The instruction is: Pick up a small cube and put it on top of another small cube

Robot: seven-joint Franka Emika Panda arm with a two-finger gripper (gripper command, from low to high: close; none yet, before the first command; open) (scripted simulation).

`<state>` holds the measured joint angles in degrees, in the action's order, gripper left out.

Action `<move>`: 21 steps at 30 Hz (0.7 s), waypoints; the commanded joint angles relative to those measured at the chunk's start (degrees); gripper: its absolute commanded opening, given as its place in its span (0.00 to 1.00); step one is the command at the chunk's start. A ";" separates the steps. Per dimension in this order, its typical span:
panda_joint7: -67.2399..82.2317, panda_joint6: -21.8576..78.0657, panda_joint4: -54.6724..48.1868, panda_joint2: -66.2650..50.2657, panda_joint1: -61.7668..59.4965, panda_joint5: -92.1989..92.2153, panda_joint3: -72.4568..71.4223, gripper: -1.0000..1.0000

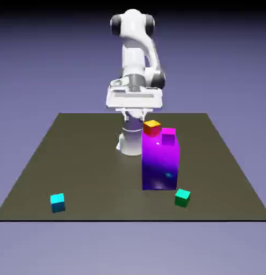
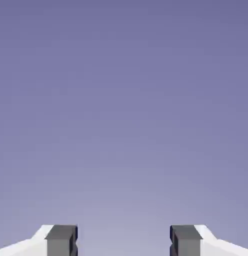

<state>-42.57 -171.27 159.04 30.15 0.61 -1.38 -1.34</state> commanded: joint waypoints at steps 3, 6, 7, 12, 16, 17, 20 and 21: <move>-0.28 6.81 -4.89 -6.23 -0.19 -3.43 -3.33 0.50; -0.56 13.63 -9.78 -12.46 -0.38 -6.87 -6.66 0.50; -0.65 15.90 -11.41 -14.54 -0.45 -8.01 -7.78 0.50; -1.12 27.25 -19.56 -24.92 -0.76 -13.73 -13.33 0.50; -1.49 36.33 -26.07 -33.23 -1.02 -18.30 -17.77 0.50; -1.58 38.60 -27.70 -35.30 -1.08 -19.45 -18.88 0.50; -1.86 45.41 -32.59 -41.53 -1.27 -22.88 -22.21 0.50; -1.95 47.68 -34.22 -43.61 -1.34 -24.02 -23.32 0.50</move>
<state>-44.52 -123.59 124.82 -13.45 -0.73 -25.40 -24.66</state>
